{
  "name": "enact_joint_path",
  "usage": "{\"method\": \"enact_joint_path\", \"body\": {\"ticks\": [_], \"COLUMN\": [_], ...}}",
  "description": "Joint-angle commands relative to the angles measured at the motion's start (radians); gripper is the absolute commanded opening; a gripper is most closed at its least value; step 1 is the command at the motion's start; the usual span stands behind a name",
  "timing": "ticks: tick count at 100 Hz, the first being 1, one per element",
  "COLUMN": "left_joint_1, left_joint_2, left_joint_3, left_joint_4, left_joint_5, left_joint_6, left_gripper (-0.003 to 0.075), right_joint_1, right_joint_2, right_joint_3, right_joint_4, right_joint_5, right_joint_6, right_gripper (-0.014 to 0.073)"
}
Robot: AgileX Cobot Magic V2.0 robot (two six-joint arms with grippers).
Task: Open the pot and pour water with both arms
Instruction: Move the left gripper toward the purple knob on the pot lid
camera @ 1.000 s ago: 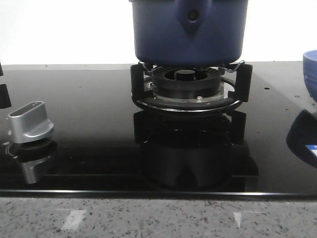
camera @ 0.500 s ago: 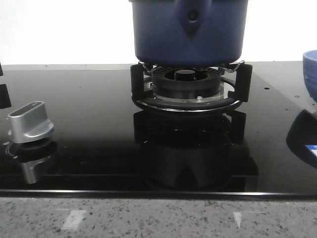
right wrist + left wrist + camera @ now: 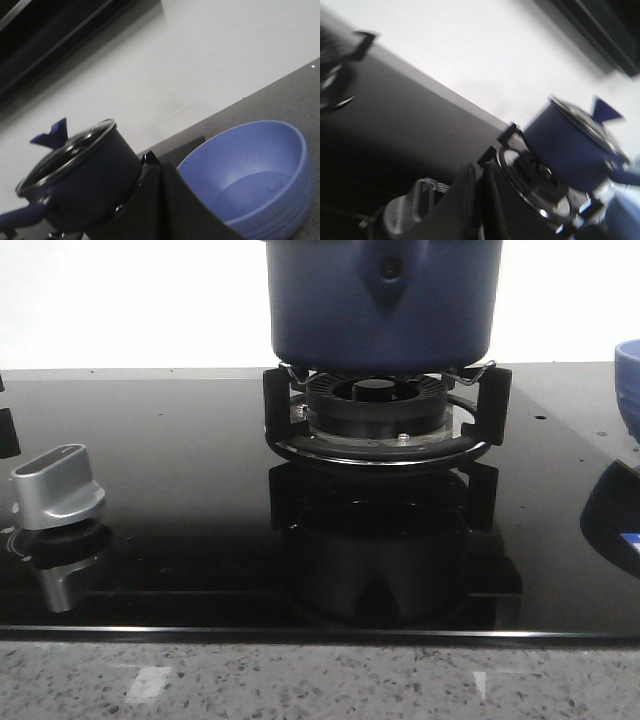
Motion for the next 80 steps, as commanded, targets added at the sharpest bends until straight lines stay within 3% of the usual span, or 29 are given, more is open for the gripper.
{"method": "enact_joint_path", "body": {"ticks": [1, 11, 25, 32, 47, 61, 71, 80], "left_joint_1": [-0.007, -0.007, -0.020, -0.049, -0.108, -0.153, -0.170, -0.170], "left_joint_2": [0.070, 0.179, 0.314, 0.351, 0.404, 0.448, 0.470, 0.472], "left_joint_3": [-0.128, -0.230, -0.341, -0.373, -0.393, -0.393, -0.393, -0.393], "left_joint_4": [0.073, 0.077, 0.073, 0.069, 0.069, 0.069, 0.049, -0.058], "left_joint_5": [0.082, 0.159, 0.206, 0.193, 0.133, 0.066, -0.013, -0.117], "left_joint_6": [0.102, 0.259, 0.332, 0.346, 0.397, 0.432, 0.432, 0.432], "left_gripper": [-0.0020, -0.0019, 0.0012, 0.0086, 0.0320, 0.0451, 0.0452, 0.0449], "right_joint_1": [-0.005, -0.005, -0.005, -0.005, -0.005, -0.005, -0.005, -0.005], "right_joint_2": [0.074, 0.163, 0.260, 0.272, 0.272, 0.272, 0.272, 0.272], "right_joint_3": [-0.132, -0.261, -0.405, -0.449, -0.493, -0.495, -0.495, -0.495], "right_joint_4": [-0.138, -0.259, -0.356, -0.361, -0.361, -0.359, -0.359, -0.358], "right_joint_5": [0.108, 0.278, 0.439, 0.448, 0.443, 0.448, 0.443, 0.430], "right_joint_6": [0.000, 0.000, -0.016, -0.016, -0.016, -0.016, -0.016, -0.016], "right_gripper": [-0.0069, -0.0069, -0.0069, -0.0064, -0.0053, 0.0099, 0.0262, 0.0342]}}
